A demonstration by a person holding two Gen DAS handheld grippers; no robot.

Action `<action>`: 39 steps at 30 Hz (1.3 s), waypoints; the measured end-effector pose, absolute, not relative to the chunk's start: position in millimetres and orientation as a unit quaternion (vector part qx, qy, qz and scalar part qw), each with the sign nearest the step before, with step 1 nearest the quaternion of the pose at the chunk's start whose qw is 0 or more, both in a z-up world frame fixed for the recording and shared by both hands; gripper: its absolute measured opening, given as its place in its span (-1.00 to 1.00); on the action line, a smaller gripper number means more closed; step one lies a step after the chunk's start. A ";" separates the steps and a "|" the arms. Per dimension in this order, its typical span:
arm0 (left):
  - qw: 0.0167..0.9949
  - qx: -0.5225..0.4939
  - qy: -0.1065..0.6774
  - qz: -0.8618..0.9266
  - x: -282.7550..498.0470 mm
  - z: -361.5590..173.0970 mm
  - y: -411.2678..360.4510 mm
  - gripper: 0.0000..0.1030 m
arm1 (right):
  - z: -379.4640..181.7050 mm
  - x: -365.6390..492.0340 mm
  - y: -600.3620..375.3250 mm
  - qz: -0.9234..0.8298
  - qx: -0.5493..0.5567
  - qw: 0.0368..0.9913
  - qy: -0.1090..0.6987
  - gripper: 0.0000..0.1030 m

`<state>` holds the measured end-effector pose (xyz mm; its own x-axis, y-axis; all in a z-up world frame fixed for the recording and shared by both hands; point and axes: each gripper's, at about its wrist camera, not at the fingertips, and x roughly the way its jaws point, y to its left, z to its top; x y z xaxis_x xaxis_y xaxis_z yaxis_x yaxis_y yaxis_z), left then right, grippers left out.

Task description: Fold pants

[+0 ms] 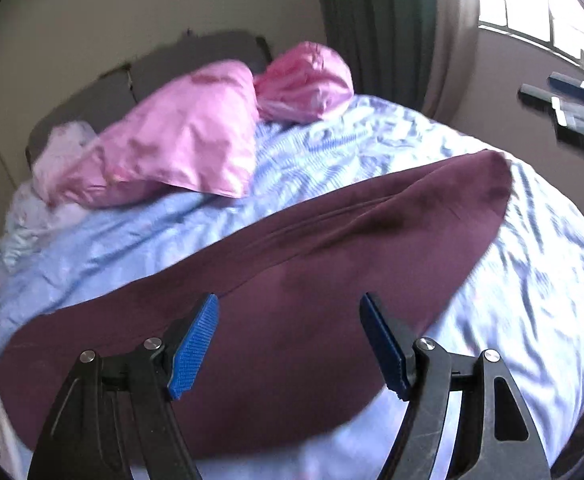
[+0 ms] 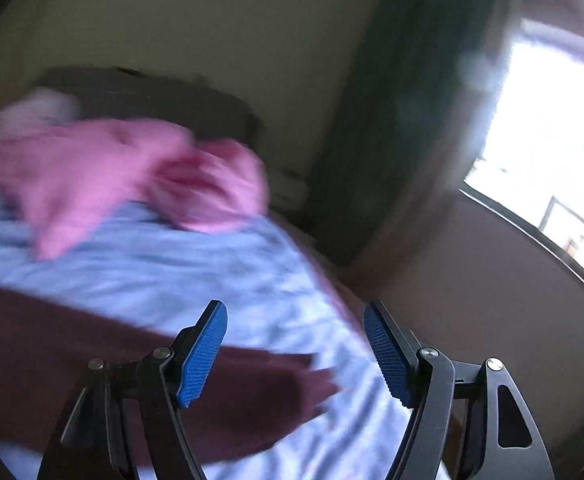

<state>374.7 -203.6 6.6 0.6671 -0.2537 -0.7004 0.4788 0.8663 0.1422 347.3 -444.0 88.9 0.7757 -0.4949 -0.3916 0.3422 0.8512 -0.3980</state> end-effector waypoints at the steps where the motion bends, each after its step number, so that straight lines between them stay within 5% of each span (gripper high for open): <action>1: 0.900 0.161 0.348 -0.208 363.6 11.2 -189.8 0.43 | 88.5 326.6 -422.5 -0.188 -0.153 0.940 0.240 0.38; 11: 0.884 0.230 0.316 -0.256 266.9 -16.5 -126.6 0.39 | 37.2 234.5 -292.3 0.054 -0.131 0.957 0.253 0.36; 14: 0.874 0.244 0.320 -0.272 262.6 -39.6 -143.5 0.22 | 6.9 234.9 -275.8 0.086 -0.132 0.947 0.281 0.27; 16: 0.874 0.258 0.320 -0.258 267.8 -55.2 -160.6 -0.12 | -11.6 238.5 -275.8 0.095 -0.118 0.939 0.307 0.23; 18: 0.869 0.239 0.351 -0.253 284.4 -69.2 -172.5 -0.24 | -23.1 236.3 -277.3 0.090 -0.109 0.936 0.322 0.12; 29: 0.867 0.264 0.376 -0.192 327.8 -114.1 -209.2 -0.24 | -51.7 242.9 -313.6 0.079 -0.057 0.926 0.365 0.04; 32: 0.868 0.248 0.389 -0.186 341.4 -106.8 -204.4 -0.75 | -56.5 248.9 -320.1 0.086 -0.024 0.923 0.375 -0.02; 39: 0.874 0.129 0.417 -0.213 385.8 -60.3 -164.0 -0.85 | -55.5 264.9 -325.0 0.113 0.019 0.919 0.377 -0.21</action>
